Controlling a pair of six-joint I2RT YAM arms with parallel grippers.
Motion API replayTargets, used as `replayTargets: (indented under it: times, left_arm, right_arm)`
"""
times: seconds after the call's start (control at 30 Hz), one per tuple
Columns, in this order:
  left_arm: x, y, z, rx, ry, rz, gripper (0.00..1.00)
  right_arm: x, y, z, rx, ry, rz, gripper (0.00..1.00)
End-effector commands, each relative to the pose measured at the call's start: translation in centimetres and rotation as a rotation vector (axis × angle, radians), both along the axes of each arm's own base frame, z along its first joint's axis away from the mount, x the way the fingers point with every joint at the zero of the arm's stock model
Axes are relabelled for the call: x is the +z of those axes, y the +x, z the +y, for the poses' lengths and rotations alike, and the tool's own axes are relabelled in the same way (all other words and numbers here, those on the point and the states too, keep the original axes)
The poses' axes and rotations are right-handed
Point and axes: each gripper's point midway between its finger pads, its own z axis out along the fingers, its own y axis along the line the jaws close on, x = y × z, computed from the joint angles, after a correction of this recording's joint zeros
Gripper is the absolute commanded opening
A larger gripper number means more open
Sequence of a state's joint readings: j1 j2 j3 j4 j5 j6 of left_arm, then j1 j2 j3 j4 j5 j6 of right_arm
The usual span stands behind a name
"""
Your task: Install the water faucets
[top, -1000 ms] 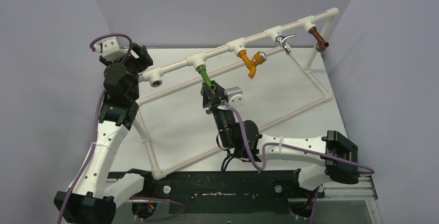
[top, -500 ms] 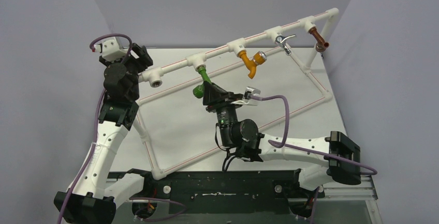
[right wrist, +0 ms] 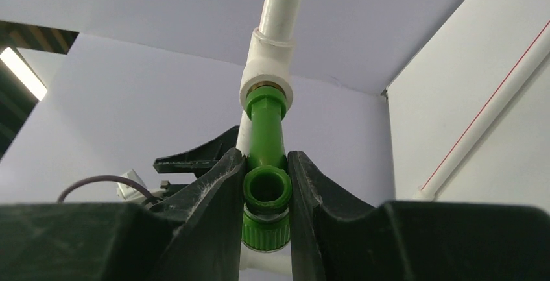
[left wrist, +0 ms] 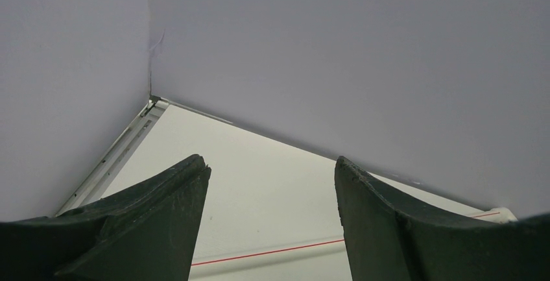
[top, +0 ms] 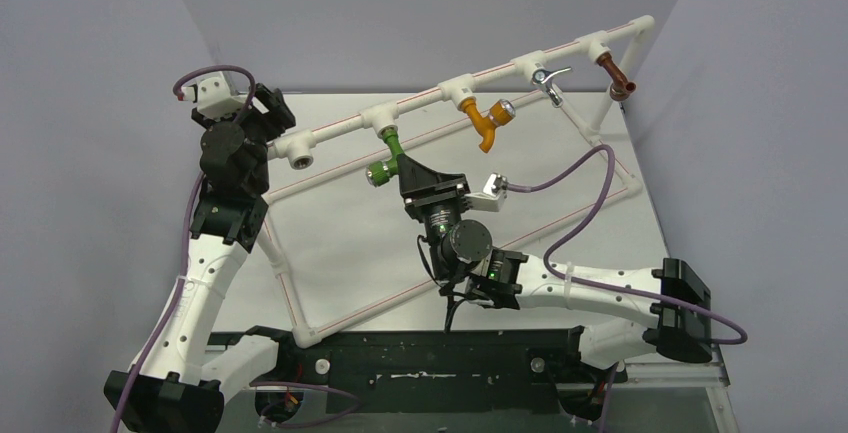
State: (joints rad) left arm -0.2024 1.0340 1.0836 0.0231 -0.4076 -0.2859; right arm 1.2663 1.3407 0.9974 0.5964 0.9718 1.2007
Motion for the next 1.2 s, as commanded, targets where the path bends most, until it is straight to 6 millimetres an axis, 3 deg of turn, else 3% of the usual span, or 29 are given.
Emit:
replayTargets:
  times: [0.0,0.3,0.53,0.77,0.87,1.17]
  left_arm:
    - [-11.3,-1.4,-1.0,-0.063,0.111,0.386,0.68]
    - [-11.3,-1.5,-0.8,-0.054,0.113,0.387,0.69]
    - [-11.5,-1.4,-1.1,-0.068,0.109,0.389,0.68]
    - [-11.5,-1.4,-1.1,-0.071,0.109,0.391,0.68]
    - [-11.5,-1.3,-1.1,-0.067,0.110,0.390,0.69]
    - [-11.6,-1.4,-1.1,-0.067,0.110,0.392,0.68]
  right_arm:
    - [3.5,-0.2,-0.3,0.059,0.286,0.073,0.00]
    - [3.7,-0.4,-1.2,0.089,0.433,0.109,0.00]
    - [2.9,-0.6,-1.1,0.099,0.437,0.128,0.01]
    - [2.6,-0.8,-1.2,0.108,0.440,0.140,0.46]
    - [2.5,-0.9,-1.1,0.115,0.438,0.145,0.60]
    - [1.8,-1.3,-0.5,0.149,0.378,0.162,0.76]
